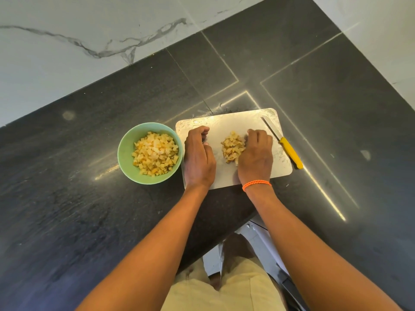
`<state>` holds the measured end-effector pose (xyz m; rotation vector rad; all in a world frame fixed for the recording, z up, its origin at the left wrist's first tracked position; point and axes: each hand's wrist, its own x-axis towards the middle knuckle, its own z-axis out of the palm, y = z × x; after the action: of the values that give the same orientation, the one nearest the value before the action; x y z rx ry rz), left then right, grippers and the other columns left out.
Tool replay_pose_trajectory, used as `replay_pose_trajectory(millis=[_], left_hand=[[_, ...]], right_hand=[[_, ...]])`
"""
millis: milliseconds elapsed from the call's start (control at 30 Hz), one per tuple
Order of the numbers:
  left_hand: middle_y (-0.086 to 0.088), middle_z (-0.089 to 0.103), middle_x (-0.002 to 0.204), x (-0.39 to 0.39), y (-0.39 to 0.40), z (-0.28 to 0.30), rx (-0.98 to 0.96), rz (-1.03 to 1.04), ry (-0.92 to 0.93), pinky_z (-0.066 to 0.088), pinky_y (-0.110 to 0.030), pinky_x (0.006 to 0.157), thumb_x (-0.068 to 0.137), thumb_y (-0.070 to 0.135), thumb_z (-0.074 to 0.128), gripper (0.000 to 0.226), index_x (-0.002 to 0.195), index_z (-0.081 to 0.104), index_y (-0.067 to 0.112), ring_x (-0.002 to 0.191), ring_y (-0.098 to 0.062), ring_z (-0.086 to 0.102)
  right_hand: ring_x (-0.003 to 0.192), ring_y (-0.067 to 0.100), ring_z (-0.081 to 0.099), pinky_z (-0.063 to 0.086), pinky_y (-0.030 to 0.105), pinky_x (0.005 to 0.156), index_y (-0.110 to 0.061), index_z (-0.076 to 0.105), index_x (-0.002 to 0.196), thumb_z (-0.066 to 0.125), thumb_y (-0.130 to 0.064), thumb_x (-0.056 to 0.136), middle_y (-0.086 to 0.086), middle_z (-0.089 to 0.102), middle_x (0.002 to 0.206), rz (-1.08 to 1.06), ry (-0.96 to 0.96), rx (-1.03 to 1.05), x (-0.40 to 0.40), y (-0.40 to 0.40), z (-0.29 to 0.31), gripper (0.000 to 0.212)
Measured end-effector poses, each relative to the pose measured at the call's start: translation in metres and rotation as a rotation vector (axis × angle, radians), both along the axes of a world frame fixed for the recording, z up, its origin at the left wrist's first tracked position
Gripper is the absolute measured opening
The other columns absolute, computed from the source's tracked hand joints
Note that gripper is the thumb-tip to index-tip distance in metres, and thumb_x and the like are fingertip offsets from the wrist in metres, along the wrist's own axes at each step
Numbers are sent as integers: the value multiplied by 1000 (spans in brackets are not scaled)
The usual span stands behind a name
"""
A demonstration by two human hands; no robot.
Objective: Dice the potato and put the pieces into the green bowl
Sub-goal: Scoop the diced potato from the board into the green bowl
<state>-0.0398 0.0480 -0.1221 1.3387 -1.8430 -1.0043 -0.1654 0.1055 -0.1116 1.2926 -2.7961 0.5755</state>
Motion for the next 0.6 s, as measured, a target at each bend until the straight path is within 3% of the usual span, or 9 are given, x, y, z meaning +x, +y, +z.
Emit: replay_pose_trajectory(millis=[133, 200, 267, 333, 467, 600], left_hand=[[4, 57, 131, 0, 1, 0, 3, 3, 1, 51, -43, 103, 97, 2, 43, 43, 135, 50, 20, 123, -13, 56], [4, 57, 131, -1, 1, 0, 8, 3, 2, 51, -43, 104, 96, 2, 43, 44, 135, 50, 20, 123, -13, 57], [4, 57, 131, 0, 1, 0, 10, -1, 7, 50, -44, 104, 95, 2, 42, 45, 135, 50, 20, 122, -13, 56], [4, 57, 132, 0, 1, 0, 19, -3, 11, 50, -44, 104, 93, 1, 42, 47, 135, 50, 20, 122, -13, 56], [5, 56, 132, 0, 0, 1, 28, -8, 0, 50, -43, 104, 92, 3, 42, 48, 135, 49, 21, 123, -13, 55], [6, 56, 132, 1, 0, 1, 30, -14, 0, 50, -44, 105, 91, 8, 41, 47, 135, 49, 23, 124, -13, 56]], right_hand=[[100, 31, 56, 54, 38, 74, -5, 63, 120, 58, -1, 92, 15, 61, 113, 121, 0, -16, 6, -1, 1, 29], [102, 30, 55, 53, 40, 77, -8, 60, 126, 49, -20, 102, 14, 60, 118, 138, 102, 33, 2, -6, 5, 30], [109, 30, 50, 47, 43, 82, -14, 49, 139, 35, -51, 105, 14, 52, 133, 229, 216, 205, -2, -7, 4, 52], [111, 33, 46, 43, 44, 80, -18, 41, 146, 27, -66, 101, 17, 44, 142, 380, 281, 324, -5, -6, 1, 67], [97, 32, 46, 44, 37, 61, -19, 43, 140, 28, -58, 104, 19, 45, 129, 538, 365, 333, -11, -12, -3, 55], [76, 24, 42, 31, 32, 42, -15, 49, 122, 41, -22, 105, 13, 48, 105, 626, 440, 279, -17, -21, -8, 20]])
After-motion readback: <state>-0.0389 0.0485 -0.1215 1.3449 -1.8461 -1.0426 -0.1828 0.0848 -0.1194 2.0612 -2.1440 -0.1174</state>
